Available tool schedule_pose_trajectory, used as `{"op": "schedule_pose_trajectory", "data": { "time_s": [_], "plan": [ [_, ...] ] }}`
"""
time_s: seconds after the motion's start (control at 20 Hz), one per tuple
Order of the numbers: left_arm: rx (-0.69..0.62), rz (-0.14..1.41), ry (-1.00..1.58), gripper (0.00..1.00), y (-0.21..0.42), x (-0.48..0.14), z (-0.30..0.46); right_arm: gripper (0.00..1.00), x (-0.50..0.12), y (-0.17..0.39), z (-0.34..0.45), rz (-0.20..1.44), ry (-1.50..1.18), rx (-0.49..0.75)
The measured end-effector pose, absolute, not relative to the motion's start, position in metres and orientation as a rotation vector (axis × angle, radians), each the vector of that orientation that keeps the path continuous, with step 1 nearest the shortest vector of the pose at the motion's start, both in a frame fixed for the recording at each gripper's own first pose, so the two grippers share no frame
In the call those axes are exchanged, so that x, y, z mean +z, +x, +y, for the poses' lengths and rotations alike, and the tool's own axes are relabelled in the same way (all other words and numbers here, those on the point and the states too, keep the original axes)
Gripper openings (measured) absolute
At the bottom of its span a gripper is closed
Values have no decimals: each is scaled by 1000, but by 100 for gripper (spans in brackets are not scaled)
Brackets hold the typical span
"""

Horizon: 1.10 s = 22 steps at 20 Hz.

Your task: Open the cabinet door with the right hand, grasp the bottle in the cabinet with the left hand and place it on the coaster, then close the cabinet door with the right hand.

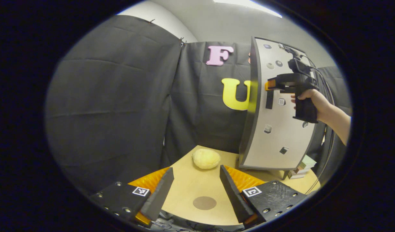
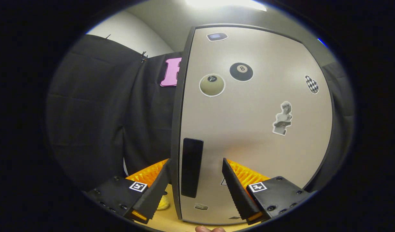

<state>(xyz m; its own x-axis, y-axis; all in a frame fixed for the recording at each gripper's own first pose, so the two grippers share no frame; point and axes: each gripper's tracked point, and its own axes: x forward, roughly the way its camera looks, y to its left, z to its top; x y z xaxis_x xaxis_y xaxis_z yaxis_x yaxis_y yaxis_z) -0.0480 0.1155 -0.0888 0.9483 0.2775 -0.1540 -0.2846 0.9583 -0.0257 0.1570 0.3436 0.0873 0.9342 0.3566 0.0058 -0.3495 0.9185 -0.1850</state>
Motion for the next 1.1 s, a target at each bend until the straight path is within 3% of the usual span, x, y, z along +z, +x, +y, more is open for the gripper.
{"op": "schedule_pose_trajectory", "data": {
  "time_s": [0.15, 0.2, 0.25, 0.55, 0.8, 1.0, 1.1],
  "plan": [
    [293, 154, -43, 86, -51, -93, 117, 96, 77, 166, 353, 5, -187, 344],
    [295, 159, -46, 86, -51, -94, 117, 92, 76, 169, 352, 11, -191, 318],
    [298, 164, -55, 86, -51, -96, 117, 81, 75, 171, 353, 23, -184, 306],
    [294, 177, -82, 86, -68, -106, 117, 39, 65, 176, 358, 99, -103, 255],
    [276, 184, -59, 89, -75, -100, 107, 28, 64, 176, 359, 119, -116, 269],
    [299, 171, -27, 86, -79, -87, 91, 17, 64, 170, 359, 102, -111, 387],
    [286, 161, -49, 87, -81, -78, 70, 16, 64, 163, 358, 110, -117, 448]
  ]
}}
